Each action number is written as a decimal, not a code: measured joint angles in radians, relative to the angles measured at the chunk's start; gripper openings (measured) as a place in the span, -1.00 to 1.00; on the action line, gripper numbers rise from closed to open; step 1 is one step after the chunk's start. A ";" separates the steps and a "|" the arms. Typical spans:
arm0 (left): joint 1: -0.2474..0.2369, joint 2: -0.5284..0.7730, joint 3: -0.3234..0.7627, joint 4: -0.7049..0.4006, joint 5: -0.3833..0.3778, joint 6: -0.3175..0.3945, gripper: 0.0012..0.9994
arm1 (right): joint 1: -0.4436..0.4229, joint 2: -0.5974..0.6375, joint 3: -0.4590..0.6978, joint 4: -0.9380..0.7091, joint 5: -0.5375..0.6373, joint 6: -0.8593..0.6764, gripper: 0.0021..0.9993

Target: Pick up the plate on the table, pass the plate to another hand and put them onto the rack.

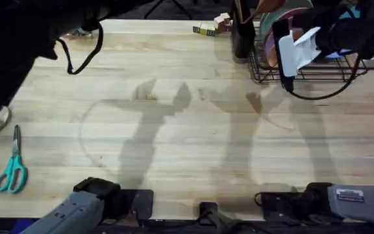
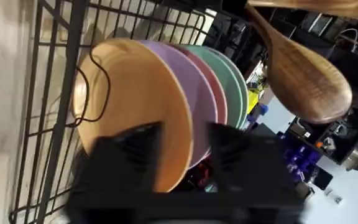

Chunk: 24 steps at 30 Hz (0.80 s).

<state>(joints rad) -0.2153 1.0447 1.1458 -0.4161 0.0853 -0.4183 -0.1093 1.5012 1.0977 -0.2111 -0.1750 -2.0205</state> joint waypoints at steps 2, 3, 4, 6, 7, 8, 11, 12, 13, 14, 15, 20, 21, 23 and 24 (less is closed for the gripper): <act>0.000 0.000 0.000 -0.007 0.000 0.000 0.99 | 0.000 0.000 0.000 0.000 0.000 0.000 0.41; 0.000 0.000 0.000 -0.011 0.000 0.000 0.99 | 0.000 0.000 0.000 -0.001 0.000 0.000 0.71; 0.000 0.000 0.000 -0.015 0.000 0.000 0.99 | 0.000 0.000 0.000 -0.002 0.000 0.000 0.93; 0.000 0.000 0.000 -0.020 0.000 0.000 0.99 | 0.000 0.000 0.000 -0.003 0.000 0.009 0.99; 0.000 0.000 0.000 -0.021 0.000 0.000 0.99 | 0.000 0.000 0.000 -0.003 0.000 0.016 0.99; 0.000 0.000 0.000 -0.022 0.000 0.000 0.99 | 0.000 0.000 0.000 -0.004 0.000 0.077 0.99; 0.000 0.000 0.000 -0.022 0.000 0.000 0.99 | 0.000 -0.005 0.000 -0.006 0.001 0.129 0.99; 0.000 0.000 0.000 -0.022 0.000 0.000 0.99 | 0.000 -0.011 0.000 -0.008 0.003 0.152 0.99; 0.000 0.000 0.000 -0.021 0.000 0.000 0.99 | 0.000 -0.021 0.000 -0.008 0.003 0.176 0.99; 0.000 0.000 0.000 -0.021 0.000 0.000 0.99 | 0.000 -0.035 0.000 -0.008 0.003 0.207 0.99; 0.000 0.000 0.000 -0.022 0.000 0.000 0.99 | 0.000 -0.051 0.000 -0.007 0.003 0.236 0.99; 0.000 0.000 0.000 -0.022 0.000 0.000 0.99 | 0.000 -0.138 0.000 -0.007 0.003 0.498 0.99; 0.000 0.000 0.000 -0.022 0.000 0.000 0.99 | 0.002 -0.154 0.000 -0.007 0.003 0.573 0.99; 0.000 0.000 0.000 -0.022 -0.001 0.000 0.99 | 0.007 -0.180 0.000 -0.019 0.003 0.717 0.99; 0.000 0.000 0.000 -0.022 -0.001 0.000 0.99 | 0.012 -0.194 0.000 -0.033 0.003 0.791 0.99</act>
<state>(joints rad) -0.2153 1.0447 1.1458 -0.4377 0.0845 -0.4183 -0.0972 1.3069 1.0977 -0.2446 -0.1722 -1.2299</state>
